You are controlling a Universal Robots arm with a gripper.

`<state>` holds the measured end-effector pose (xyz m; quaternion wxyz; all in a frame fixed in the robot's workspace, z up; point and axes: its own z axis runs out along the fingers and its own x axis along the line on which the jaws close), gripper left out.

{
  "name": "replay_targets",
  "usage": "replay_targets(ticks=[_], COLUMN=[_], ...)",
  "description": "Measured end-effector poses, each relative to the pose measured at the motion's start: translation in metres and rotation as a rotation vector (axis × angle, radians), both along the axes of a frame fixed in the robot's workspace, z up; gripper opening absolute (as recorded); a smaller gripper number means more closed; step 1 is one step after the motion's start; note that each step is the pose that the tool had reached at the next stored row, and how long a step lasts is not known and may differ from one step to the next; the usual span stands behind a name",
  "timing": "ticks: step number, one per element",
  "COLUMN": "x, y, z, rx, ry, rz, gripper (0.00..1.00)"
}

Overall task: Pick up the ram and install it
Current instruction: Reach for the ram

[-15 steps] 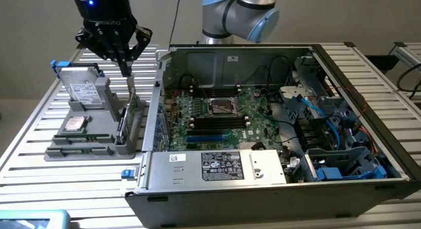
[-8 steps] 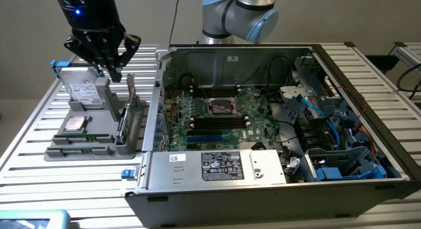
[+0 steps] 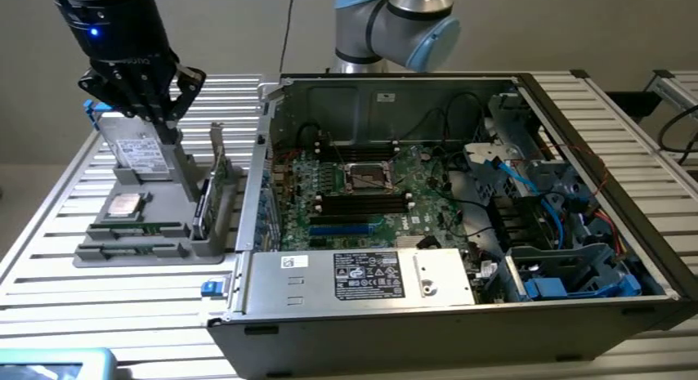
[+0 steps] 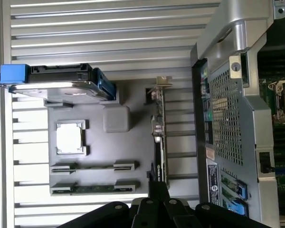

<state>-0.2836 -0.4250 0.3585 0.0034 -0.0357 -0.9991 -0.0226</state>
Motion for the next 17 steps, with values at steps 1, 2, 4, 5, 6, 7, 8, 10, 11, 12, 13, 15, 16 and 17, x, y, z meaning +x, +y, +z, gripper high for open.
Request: replay_targets(ticks=[1,2,4,5,6,7,8,10,11,12,13,15,16,17], x=[-0.003,-0.005,-0.008,-0.010,-0.011,-0.012,-0.013,-0.015,-0.016,-0.017,-0.018,-0.022,-0.025,-0.028], y=[-0.0004,-0.0009,-0.0026,-0.0037,-0.0049,-0.0061,-0.0074,-0.0097,-0.0108,-0.0118,-0.0126,-0.0137,-0.0141,-0.0144], z=[-0.0008,-0.0018,-0.0044,-0.0056,-0.0068,-0.0079,-0.0090,-0.0110,-0.0120,-0.0129,-0.0138,-0.0157,-0.0167,-0.0177], rx=[-0.0002,-0.0002,-0.0002,-0.0003,-0.0002,-0.0003,-0.0002,-0.0002,-0.0002,-0.0002,-0.0002,-0.0003,-0.0002,-0.0002], ry=[0.0000,0.0001,0.0012,0.0020,0.0026,0.0034,0.0042,0.0066,0.0079,0.0093,0.0104,0.0114,0.0117,0.0120], rz=[0.000,0.000,0.000,0.001,0.001,0.001,0.001,0.002,0.002,0.003,0.003,0.004,0.004,0.004], gripper=[0.11,0.11,0.11,0.11,0.11,0.11,0.11,0.11,0.11,0.11,0.11,0.11,0.11,0.11])
